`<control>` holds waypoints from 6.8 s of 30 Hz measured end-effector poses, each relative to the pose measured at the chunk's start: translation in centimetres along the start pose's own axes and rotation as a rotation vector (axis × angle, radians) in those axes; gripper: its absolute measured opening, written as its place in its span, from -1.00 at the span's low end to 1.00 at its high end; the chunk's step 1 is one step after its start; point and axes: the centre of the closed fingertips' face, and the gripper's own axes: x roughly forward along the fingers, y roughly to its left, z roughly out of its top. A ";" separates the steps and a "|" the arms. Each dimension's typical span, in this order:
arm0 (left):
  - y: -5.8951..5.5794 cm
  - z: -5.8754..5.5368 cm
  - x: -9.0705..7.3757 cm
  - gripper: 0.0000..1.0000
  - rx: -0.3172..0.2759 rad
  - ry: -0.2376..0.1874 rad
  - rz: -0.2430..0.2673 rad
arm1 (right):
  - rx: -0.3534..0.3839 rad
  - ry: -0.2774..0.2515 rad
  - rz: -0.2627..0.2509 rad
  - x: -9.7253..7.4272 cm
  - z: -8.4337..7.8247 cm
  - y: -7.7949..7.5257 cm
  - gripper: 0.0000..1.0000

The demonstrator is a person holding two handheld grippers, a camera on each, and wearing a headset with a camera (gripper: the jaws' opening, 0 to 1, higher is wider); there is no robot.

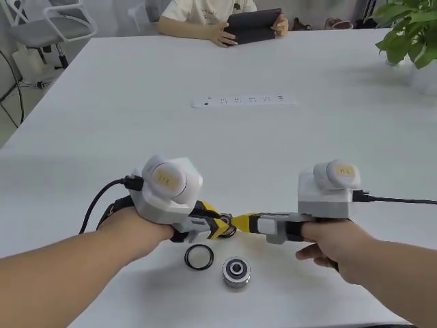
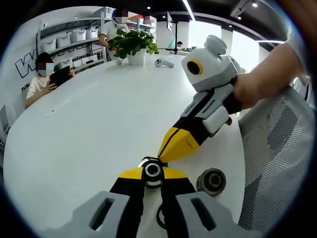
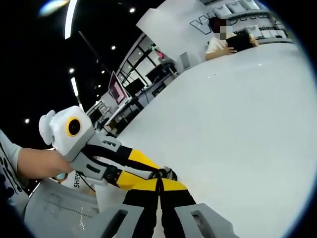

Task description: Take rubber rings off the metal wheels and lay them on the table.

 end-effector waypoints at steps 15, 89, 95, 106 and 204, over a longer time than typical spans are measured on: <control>-0.1 -0.1 0.0 -0.86 0.006 -0.006 -0.003 | -0.037 0.003 0.059 0.4 0.2 1.3 -1.00; -2.9 1.0 -8.7 -0.05 0.058 -0.117 -0.026 | 0.014 -0.019 0.060 -1.2 0.6 3.1 -1.00; -2.7 0.3 -9.6 0.08 0.037 -0.122 -0.012 | 0.009 0.002 0.071 -1.0 0.1 3.7 -1.00; -2.6 -1.2 -10.6 0.23 0.006 -0.115 0.012 | 0.009 0.053 0.087 -0.4 -1.2 4.5 -1.00; -2.3 -1.6 -8.9 0.20 -0.032 -0.080 -0.030 | -0.198 0.147 -0.028 -2.1 -2.0 3.4 -0.62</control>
